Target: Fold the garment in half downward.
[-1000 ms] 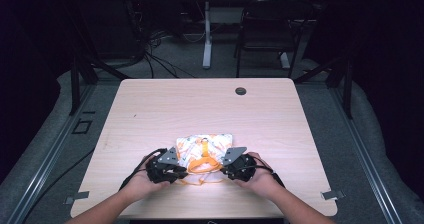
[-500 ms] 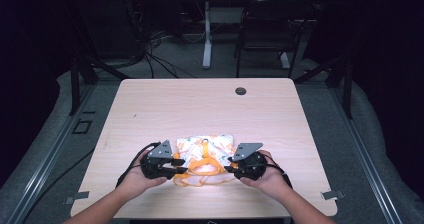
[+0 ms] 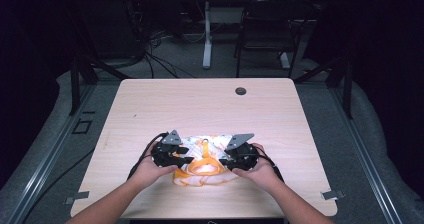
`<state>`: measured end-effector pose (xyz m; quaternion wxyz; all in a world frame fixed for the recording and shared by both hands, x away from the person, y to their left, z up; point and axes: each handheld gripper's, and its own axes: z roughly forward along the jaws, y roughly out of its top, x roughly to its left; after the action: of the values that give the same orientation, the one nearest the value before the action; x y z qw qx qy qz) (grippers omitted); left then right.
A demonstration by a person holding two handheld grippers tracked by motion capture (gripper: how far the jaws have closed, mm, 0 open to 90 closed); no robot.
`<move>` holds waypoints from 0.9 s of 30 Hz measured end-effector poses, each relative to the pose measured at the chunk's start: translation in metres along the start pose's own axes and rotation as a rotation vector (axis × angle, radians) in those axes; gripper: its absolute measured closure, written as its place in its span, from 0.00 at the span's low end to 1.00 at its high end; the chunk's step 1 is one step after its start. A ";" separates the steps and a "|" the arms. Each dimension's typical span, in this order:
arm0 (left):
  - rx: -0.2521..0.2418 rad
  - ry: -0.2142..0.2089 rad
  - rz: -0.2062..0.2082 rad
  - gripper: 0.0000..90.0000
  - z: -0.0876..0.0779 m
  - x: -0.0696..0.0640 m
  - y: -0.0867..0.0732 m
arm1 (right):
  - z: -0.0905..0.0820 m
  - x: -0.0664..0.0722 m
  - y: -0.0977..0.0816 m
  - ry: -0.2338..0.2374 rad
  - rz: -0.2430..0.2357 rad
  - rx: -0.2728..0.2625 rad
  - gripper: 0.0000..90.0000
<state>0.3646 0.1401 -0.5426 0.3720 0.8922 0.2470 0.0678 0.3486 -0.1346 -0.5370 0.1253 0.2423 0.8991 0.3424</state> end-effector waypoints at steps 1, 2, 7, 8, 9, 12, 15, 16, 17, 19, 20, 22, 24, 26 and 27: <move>0.000 -0.001 0.002 0.60 0.001 -0.001 -0.001 | 0.001 0.000 -0.001 0.004 -0.004 0.006 0.64; 0.003 -0.009 0.007 0.60 0.001 -0.002 -0.004 | 0.002 0.000 -0.001 0.008 -0.008 0.011 0.63; 0.015 -0.033 0.010 0.57 0.003 -0.005 -0.014 | 0.006 0.004 -0.010 0.023 -0.019 0.041 0.63; 0.013 -0.039 0.014 0.56 0.003 -0.006 -0.016 | 0.009 0.006 -0.015 0.037 -0.011 0.043 0.66; 0.021 -0.041 0.022 0.56 0.002 -0.007 -0.018 | 0.009 0.006 -0.015 0.037 -0.011 0.043 0.66; 0.027 -0.054 0.038 0.55 0.003 -0.010 -0.024 | 0.010 0.008 -0.020 0.044 -0.029 0.055 0.67; 0.031 -0.054 0.048 0.55 0.003 -0.012 -0.027 | 0.010 0.008 -0.024 0.047 -0.041 0.062 0.67; 0.032 -0.057 0.046 0.55 0.003 -0.012 -0.027 | 0.010 0.007 -0.025 0.052 -0.041 0.055 0.67; 0.032 -0.057 0.044 0.55 0.003 -0.012 -0.028 | 0.010 0.007 -0.027 0.050 -0.044 0.055 0.68; 0.028 -0.059 0.040 0.55 0.003 -0.012 -0.029 | 0.010 0.007 -0.029 0.051 -0.048 0.048 0.69; 0.024 -0.059 0.040 0.55 0.003 -0.012 -0.030 | 0.010 0.008 -0.030 0.046 -0.056 0.045 0.70; 0.019 -0.060 0.030 0.55 0.003 -0.012 -0.032 | 0.010 0.008 -0.031 0.050 -0.061 0.045 0.70; 0.018 -0.058 0.026 0.56 0.003 -0.013 -0.033 | 0.010 0.007 -0.030 0.056 -0.040 0.050 0.71; 0.020 -0.059 0.024 0.56 0.003 -0.013 -0.033 | 0.010 0.007 -0.030 0.057 -0.035 0.054 0.71; 0.021 -0.059 0.024 0.56 0.003 -0.013 -0.033 | 0.010 0.007 -0.030 0.057 -0.035 0.054 0.71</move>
<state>0.3416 0.1516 -0.5668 0.3691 0.9005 0.2260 0.0434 0.3362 -0.1454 -0.5650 0.0992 0.2202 0.9153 0.3224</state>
